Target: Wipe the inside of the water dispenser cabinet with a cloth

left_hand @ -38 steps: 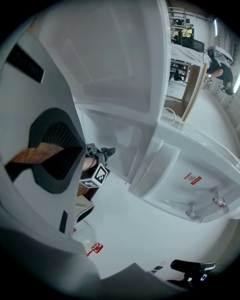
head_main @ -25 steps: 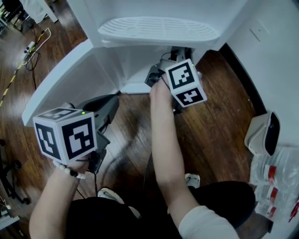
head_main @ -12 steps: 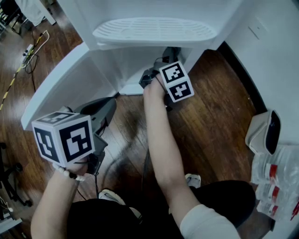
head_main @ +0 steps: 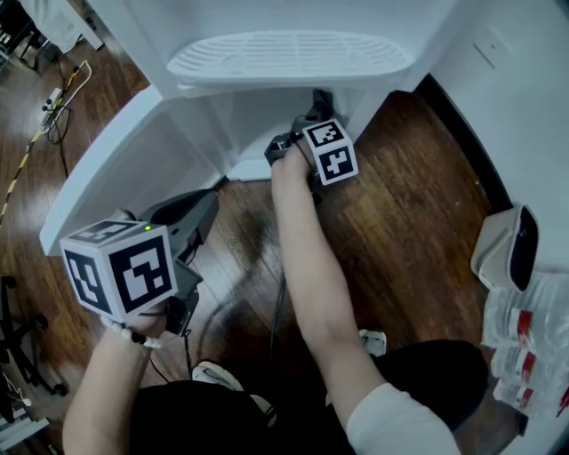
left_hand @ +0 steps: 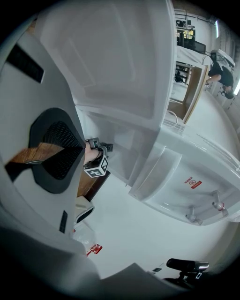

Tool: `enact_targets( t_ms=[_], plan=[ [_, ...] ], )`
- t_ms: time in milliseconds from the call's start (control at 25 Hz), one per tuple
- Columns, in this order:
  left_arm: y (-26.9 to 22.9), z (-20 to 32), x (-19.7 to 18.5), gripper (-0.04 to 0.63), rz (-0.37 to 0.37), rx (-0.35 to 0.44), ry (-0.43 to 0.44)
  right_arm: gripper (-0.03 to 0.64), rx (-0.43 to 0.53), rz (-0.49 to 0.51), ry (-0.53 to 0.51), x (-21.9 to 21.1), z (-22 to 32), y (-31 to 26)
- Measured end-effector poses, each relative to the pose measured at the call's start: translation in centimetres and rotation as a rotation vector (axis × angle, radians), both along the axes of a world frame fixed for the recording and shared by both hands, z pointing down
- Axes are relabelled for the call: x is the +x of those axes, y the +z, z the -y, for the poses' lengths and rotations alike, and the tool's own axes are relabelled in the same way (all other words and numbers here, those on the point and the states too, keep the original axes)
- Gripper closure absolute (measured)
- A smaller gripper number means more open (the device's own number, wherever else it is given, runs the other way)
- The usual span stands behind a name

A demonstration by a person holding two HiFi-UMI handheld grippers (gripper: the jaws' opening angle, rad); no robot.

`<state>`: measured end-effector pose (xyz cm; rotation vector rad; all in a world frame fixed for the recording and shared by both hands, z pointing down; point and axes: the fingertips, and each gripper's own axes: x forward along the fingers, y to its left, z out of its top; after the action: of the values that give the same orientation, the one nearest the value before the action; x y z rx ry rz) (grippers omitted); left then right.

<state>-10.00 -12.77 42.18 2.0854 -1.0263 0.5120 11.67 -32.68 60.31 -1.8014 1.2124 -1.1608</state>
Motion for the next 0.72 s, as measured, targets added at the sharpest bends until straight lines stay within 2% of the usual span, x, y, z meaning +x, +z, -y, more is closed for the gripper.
enact_targets(
  t_ms=[160,240,400,720],
  plan=[
    [0.2,0.0,-0.2,0.597,0.001,-0.005,-0.002,0.572,-0.028,0.116,0.005,-0.5,0.6,2.5],
    [0.2,0.0,-0.3,0.597,0.002,-0.006,-0.004,0.571,-0.029,0.137,0.001,-0.6,1.0,3.1],
    [0.2,0.1,-0.5,0.598,0.000,-0.005,-0.010,0.571,0.027,0.068,-0.010,-0.3,1.7,0.6],
    [-0.2,0.0,-0.2,0.597,-0.004,0.006,-0.003,0.572,0.250,-0.133,-0.060,-0.7,2.2,-10.4]
  ],
)
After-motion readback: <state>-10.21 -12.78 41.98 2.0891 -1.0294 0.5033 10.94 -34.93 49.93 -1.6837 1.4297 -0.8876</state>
